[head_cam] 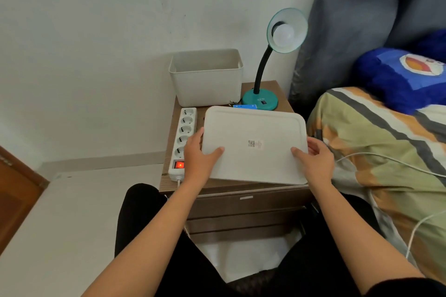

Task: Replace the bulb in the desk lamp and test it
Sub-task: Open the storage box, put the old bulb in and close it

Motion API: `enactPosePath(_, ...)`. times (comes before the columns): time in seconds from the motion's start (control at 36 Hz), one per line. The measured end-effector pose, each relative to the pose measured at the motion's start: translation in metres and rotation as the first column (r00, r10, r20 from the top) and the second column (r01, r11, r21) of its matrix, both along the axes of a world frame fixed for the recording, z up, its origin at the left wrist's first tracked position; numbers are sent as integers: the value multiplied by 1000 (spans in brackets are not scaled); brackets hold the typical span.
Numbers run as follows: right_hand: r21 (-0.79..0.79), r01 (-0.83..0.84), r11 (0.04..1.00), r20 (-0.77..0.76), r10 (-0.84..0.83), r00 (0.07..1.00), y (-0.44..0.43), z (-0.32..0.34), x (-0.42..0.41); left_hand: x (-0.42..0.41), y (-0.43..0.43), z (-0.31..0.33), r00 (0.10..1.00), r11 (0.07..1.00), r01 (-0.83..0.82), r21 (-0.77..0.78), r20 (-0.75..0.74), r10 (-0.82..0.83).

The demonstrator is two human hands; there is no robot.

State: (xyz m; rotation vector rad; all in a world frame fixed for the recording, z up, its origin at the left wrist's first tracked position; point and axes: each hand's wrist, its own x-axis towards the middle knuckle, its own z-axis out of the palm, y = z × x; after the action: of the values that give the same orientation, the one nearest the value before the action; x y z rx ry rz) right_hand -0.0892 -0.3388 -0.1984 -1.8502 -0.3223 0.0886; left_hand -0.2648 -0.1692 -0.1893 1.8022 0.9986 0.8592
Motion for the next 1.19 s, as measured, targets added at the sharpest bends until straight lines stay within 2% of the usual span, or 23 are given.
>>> enactPosePath(0.17, 129, -94, 987, 43, 89, 995, 18, 40, -1, -9, 24, 47, 977, 998, 20, 55, 211, -31)
enactPosePath(0.33, 260, -185, 948, 43, 180, 983, 58, 76, 11, -12, 68, 82, 954, 998, 41, 38, 294, -50)
enactPosePath(0.47, 281, -286, 916, 69, 278, 958, 104, 95, 26, -8, 111, 97, 948, 997, 69, -35, 312, -55)
enactPosePath(0.58, 218, -343, 913, 85, 333, 939, 153, 105, 42, 2, 149, 99, 935, 992, 111, -51, 345, -87)
enactPosePath(0.72, 115, -352, 929, 68, 346, 936, 214, 106, 70, 26, 199, 101, 936, 985, 152, -81, 332, -117)
enactPosePath(0.81, 66, -342, 937, 39, 340, 940, 244, 101, 87, 46, 227, 98, 954, 981, 167, -100, 266, -136)
enactPosePath(0.97, -51, -315, 948, -1, 315, 949, 291, 87, 121, 82, 274, 85, 981, 978, 151, -144, 146, -130)
enactPosePath(1.19, -125, -318, 940, -47, 315, 948, 327, 71, 140, 108, 310, 63, 995, 981, 97, -166, 49, -90)
